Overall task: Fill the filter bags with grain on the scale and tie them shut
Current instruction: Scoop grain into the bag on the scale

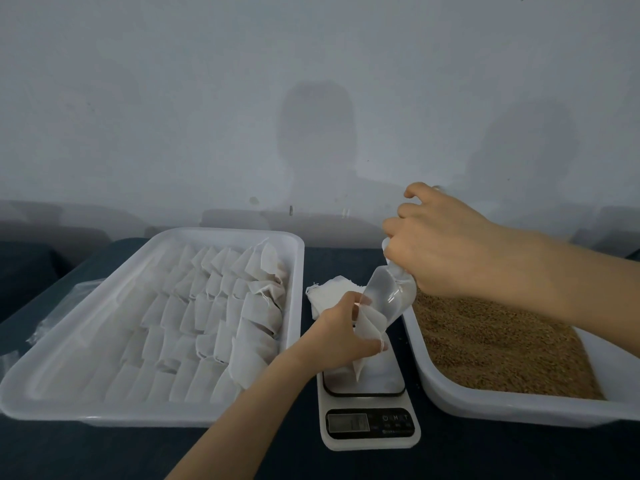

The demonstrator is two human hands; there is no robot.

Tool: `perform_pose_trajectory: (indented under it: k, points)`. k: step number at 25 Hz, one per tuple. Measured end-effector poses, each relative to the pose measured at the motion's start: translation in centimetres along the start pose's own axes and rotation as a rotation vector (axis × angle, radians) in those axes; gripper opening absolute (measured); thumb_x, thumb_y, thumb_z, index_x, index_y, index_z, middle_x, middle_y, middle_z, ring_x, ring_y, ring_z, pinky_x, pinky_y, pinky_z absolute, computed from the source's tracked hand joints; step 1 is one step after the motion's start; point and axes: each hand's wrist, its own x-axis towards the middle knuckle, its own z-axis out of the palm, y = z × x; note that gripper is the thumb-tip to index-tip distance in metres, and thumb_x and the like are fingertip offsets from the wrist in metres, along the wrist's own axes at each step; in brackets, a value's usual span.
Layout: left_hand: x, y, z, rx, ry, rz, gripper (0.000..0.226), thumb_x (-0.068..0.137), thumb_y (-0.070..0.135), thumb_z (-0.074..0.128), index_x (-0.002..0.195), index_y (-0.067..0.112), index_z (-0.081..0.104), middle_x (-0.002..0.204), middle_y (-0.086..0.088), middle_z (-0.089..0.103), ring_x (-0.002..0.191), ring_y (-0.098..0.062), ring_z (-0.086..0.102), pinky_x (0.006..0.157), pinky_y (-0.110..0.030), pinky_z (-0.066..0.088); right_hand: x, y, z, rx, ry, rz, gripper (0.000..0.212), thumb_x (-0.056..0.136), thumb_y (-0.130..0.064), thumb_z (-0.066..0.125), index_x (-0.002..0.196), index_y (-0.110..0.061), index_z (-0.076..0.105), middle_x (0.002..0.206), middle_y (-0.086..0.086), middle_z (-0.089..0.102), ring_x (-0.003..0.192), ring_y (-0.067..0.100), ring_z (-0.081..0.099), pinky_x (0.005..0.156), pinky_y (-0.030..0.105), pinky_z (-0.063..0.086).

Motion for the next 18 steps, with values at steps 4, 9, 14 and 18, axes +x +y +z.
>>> perform_pose_trajectory:
  k: [4, 9, 14, 18]
  points:
    - [-0.1, 0.1, -0.1, 0.032, 0.007, -0.023, 0.073, 0.074, 0.042, 0.078, 0.131, 0.031, 0.034, 0.104, 0.017, 0.047, 0.092, 0.001, 0.050, 0.065, -0.007, 0.036, -0.3, -0.3, 0.2, -0.024, 0.042, -0.011, 0.027, 0.081, -0.009, 0.047, 0.097, -0.022, 0.065, 0.094, -0.001, 0.057, 0.091, 0.022, 0.053, 0.108, 0.043, 0.021]
    - [0.1, -0.1, -0.3, 0.083, 0.008, -0.040, 0.059, 0.080, 0.037, 0.073, 0.127, 0.025, 0.040, 0.108, 0.011, 0.050, 0.095, -0.005, 0.051, 0.064, -0.009, 0.038, -1.3, -0.1, 1.3, -0.007, 0.081, 0.038, 0.029, 0.082, -0.011, 0.047, 0.101, -0.025, 0.064, 0.098, -0.002, 0.055, 0.096, 0.022, 0.052, 0.110, 0.044, 0.015]
    - [0.1, -0.1, -0.3, 0.063, 0.029, -0.047, 0.048, 0.079, 0.035, 0.073, 0.116, 0.030, 0.042, 0.107, 0.011, 0.053, 0.090, -0.001, 0.054, 0.066, -0.011, 0.041, -4.6, 1.4, 3.2, 0.138, 0.175, 0.196, 0.029, 0.075, -0.014, 0.068, 0.100, -0.028, 0.069, 0.096, -0.005, 0.064, 0.091, 0.021, 0.061, 0.104, 0.046, 0.025]
    - [0.0, -0.1, -0.4, 0.070, 0.031, -0.032, 0.048, 0.079, 0.036, 0.073, 0.117, 0.029, 0.045, 0.110, 0.012, 0.054, 0.095, -0.002, 0.054, 0.068, -0.011, 0.041, -9.1, 3.9, 8.4, 0.289, 0.212, 0.436, 0.034, 0.064, -0.016, 0.081, 0.096, -0.023, 0.072, 0.085, -0.003, 0.069, 0.073, 0.023, 0.065, 0.090, 0.042, 0.028]
